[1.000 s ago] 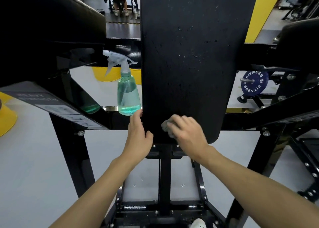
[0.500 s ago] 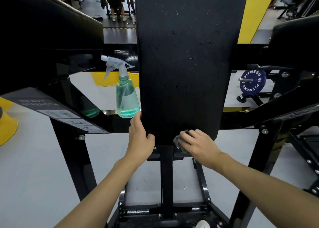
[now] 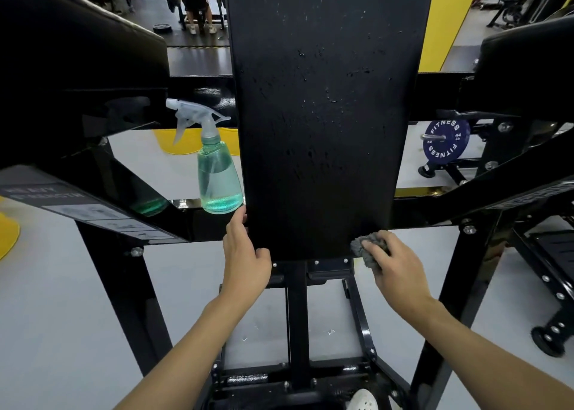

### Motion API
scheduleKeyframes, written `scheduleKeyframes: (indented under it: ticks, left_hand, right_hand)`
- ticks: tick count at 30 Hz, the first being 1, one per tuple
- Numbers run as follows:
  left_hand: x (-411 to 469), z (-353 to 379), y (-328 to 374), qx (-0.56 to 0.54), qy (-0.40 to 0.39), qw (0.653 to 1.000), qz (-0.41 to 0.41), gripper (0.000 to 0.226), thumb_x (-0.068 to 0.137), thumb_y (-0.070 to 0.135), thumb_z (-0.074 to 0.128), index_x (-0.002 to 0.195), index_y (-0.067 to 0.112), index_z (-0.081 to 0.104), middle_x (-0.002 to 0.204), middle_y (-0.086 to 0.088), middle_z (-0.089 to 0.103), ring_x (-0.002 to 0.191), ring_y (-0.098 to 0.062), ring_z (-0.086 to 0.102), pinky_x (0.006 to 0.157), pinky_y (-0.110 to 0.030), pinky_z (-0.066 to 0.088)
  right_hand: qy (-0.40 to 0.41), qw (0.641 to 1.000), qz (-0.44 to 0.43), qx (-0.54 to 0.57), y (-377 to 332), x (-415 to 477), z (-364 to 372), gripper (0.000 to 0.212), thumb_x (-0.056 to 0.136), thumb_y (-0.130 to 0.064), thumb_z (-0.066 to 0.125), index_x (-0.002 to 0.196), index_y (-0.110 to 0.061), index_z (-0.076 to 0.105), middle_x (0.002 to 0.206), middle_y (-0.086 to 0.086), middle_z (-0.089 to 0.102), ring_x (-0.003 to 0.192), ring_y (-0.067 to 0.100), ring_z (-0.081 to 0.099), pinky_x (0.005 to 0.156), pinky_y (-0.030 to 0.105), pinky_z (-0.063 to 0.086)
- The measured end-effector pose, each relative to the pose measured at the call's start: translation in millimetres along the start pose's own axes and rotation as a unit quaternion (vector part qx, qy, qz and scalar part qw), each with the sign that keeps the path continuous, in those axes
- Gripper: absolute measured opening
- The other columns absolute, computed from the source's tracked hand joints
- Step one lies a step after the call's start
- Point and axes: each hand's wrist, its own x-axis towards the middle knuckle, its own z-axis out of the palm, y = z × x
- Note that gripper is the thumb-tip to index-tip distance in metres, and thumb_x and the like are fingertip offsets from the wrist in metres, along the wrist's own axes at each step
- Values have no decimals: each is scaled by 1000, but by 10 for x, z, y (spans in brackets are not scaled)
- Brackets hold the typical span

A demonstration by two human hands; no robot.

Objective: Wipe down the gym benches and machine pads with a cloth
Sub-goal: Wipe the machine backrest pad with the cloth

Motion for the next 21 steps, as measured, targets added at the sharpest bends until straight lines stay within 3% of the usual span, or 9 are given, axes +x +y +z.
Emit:
scheduleKeyframes:
  ticks: [5, 8, 11, 13, 15, 16, 18, 19, 21]
  left_hand:
    - [-11, -52, 7, -28, -6, 1000, 3, 85, 87, -11, 55, 138, 53, 29, 140, 12, 41, 128, -16, 47, 94, -46, 56]
    - [-8, -113, 87, -48, -10, 999, -7, 65, 97, -2, 50, 127, 54, 34, 131, 13, 50, 121, -10, 52, 84, -18, 51]
    - [0, -142, 102, -66, -13, 997, -24, 48, 102, 6, 45, 137, 38, 37, 134, 8, 52, 122, -7, 51, 84, -10, 39]
    - [-5, -155, 119, -77, -15, 996, -30, 44, 104, 9, 43, 135, 39, 38, 133, 7, 54, 120, -4, 52, 87, -11, 38]
    - [-5, -150, 151, -89, -8, 995, -34, 39, 105, 11, 41, 135, 36, 40, 133, 6, 55, 119, -3, 53, 94, -16, 41]
    - [-1, -141, 163, -92, -3, 995, -36, 38, 105, 12, 40, 136, 33, 41, 133, 4, 55, 121, -5, 52, 99, -22, 43]
    - [11, -118, 180, -96, 8, 994, -45, 34, 106, 16, 38, 138, 28, 42, 134, 2, 55, 125, -12, 52, 107, -36, 43]
    - [23, -109, 184, -97, 12, 994, -49, 33, 106, 18, 37, 137, 27, 43, 131, 1, 55, 123, -16, 53, 107, -42, 45]
    - [36, -115, 223, -99, 14, 994, -53, 29, 106, 22, 36, 133, 27, 45, 122, 0, 58, 115, -23, 58, 99, -48, 50]
  right_hand:
    - [45, 958, 250, 131, -355, -65, 179, 49, 79, 2, 75, 124, -5, 58, 125, 11, 44, 89, 25, 58, 76, 46, 59]
    - [75, 929, 312, 184, -745, -15, 315, 56, 87, -11, 71, 136, 1, 44, 133, 15, 34, 97, 25, 55, 87, 42, 57]
    - [87, 932, 286, 207, -1065, -11, 478, 65, 93, -17, 62, 147, 4, 31, 143, 19, 26, 124, 34, 47, 102, 36, 49]
    - [61, 930, 284, 224, -1170, 38, 507, 58, 97, -15, 56, 149, -9, 31, 149, 11, 28, 135, 23, 38, 106, 16, 37]
    - [26, 954, 214, 208, -1283, 83, 544, 46, 101, -20, 49, 146, -26, 39, 149, -4, 36, 132, 10, 34, 99, -2, 23]
    - [23, 970, 168, 173, -1342, 113, 548, 38, 102, -25, 48, 138, -38, 45, 141, -11, 46, 127, 10, 41, 97, -1, 27]
    - [32, 983, 72, 166, -1474, 211, 520, 23, 101, -31, 52, 116, -47, 53, 114, -15, 62, 106, 14, 59, 91, 22, 48]
    - [15, 981, 11, 192, -1525, 261, 529, 27, 96, -23, 58, 116, -42, 55, 109, -11, 63, 96, 17, 61, 83, 33, 52]
    - [-17, 988, -106, 108, -1592, 369, 526, 52, 76, -4, 71, 122, -20, 55, 104, 4, 58, 80, 21, 56, 66, 34, 49]
